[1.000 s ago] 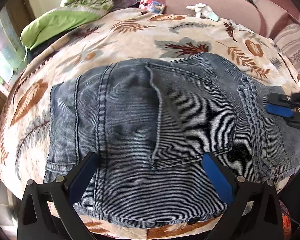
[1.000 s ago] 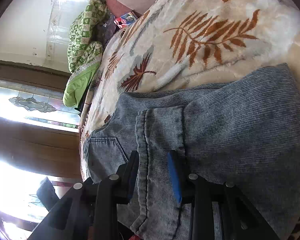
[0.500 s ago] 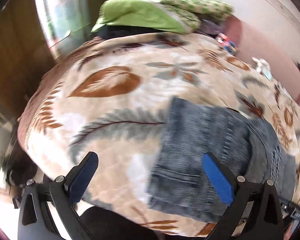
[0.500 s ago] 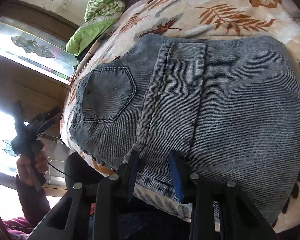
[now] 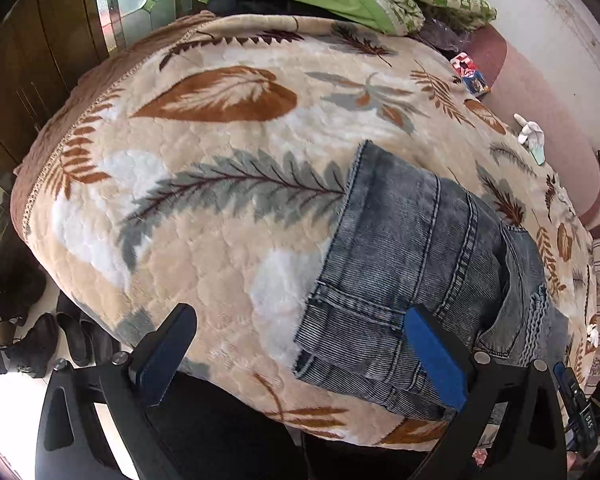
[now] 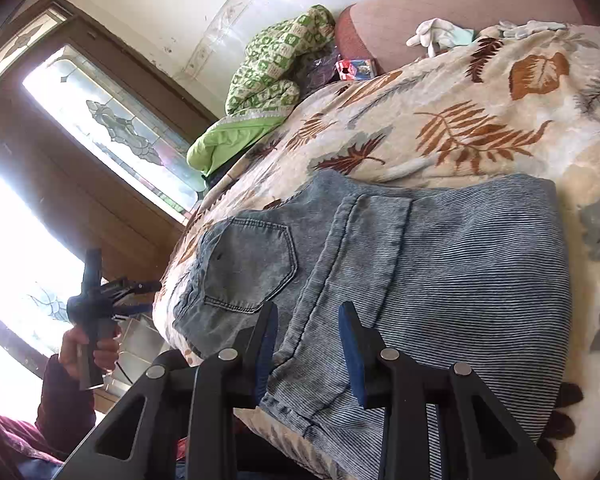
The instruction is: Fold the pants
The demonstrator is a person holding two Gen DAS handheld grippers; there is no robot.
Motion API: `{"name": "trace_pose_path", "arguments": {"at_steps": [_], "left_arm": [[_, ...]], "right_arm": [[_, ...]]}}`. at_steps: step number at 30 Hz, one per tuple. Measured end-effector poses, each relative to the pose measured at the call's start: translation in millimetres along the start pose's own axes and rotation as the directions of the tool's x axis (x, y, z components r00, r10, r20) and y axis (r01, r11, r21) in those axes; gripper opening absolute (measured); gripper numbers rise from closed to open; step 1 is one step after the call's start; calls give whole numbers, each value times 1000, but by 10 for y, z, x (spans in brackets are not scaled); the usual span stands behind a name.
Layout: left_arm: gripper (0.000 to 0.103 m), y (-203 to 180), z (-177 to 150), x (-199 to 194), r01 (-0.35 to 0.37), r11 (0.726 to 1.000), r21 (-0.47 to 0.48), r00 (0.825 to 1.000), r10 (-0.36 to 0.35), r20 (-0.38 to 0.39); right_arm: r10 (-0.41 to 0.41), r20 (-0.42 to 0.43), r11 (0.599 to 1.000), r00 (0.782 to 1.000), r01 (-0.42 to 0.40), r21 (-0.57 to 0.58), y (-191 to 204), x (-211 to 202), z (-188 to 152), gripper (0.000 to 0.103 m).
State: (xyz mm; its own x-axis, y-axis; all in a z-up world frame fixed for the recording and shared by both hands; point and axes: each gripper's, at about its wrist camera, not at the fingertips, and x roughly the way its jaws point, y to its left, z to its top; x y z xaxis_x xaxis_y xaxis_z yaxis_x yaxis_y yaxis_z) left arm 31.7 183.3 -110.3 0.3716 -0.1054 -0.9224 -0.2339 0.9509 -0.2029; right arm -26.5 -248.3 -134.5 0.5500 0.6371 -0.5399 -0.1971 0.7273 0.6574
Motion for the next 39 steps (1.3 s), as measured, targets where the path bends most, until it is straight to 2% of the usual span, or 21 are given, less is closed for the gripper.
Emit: {"name": "trace_pose_path", "arguments": {"at_steps": [3,7,15,19,21,24,28,29,30,31,33,34,36,38,39], "left_arm": [[103,-32,-64,75,21,999,-26,999,-22,-31],[103,27,-164,160,85,989,-123,994,-93,-62],[83,52,-325,309,202,947,-249,971,-228,-78],[81,47,-317,310,246,931,-269,963,-267,-41],[65,67,-306,293,272,919,-285,958,-287,-11],[53,111,-278,328,310,901,-303,947,-321,14],[53,123,-270,368,350,887,-300,935,-351,53],[58,130,-269,383,361,879,-311,931,-361,61],[67,147,-275,393,390,861,-325,919,-386,80],[69,157,-281,393,415,847,-333,909,-406,100],[69,133,-277,388,420,851,-316,907,-402,123],[67,104,-272,384,404,866,-294,915,-384,125],[37,45,-253,379,363,898,-249,932,-344,118],[25,34,-249,394,383,891,-242,924,-366,113],[23,20,-239,381,390,889,-240,921,-372,118]], "right_arm": [[9,36,1000,999,-9,-1,-9,-92,15,35],[16,80,1000,997,-17,19,-55,-218,33,35],[17,91,999,996,-20,35,-75,-257,28,35],[9,97,999,995,-12,31,-70,-261,21,35],[3,98,999,995,-6,36,-76,-254,16,35],[1,100,1000,995,-4,30,-66,-244,13,35],[-16,91,999,996,13,30,-74,-208,4,35],[-18,87,999,996,16,33,-80,-195,2,35],[-23,85,999,996,20,35,-85,-183,0,35],[-28,84,999,996,25,36,-88,-172,-1,35],[-33,83,999,996,30,36,-91,-161,-5,35],[-38,87,999,995,35,34,-87,-164,-7,35],[-44,94,999,995,41,35,-89,-169,-5,35],[-47,105,998,993,42,46,-109,-185,1,35],[-51,112,998,992,46,51,-118,-199,7,35]]}}
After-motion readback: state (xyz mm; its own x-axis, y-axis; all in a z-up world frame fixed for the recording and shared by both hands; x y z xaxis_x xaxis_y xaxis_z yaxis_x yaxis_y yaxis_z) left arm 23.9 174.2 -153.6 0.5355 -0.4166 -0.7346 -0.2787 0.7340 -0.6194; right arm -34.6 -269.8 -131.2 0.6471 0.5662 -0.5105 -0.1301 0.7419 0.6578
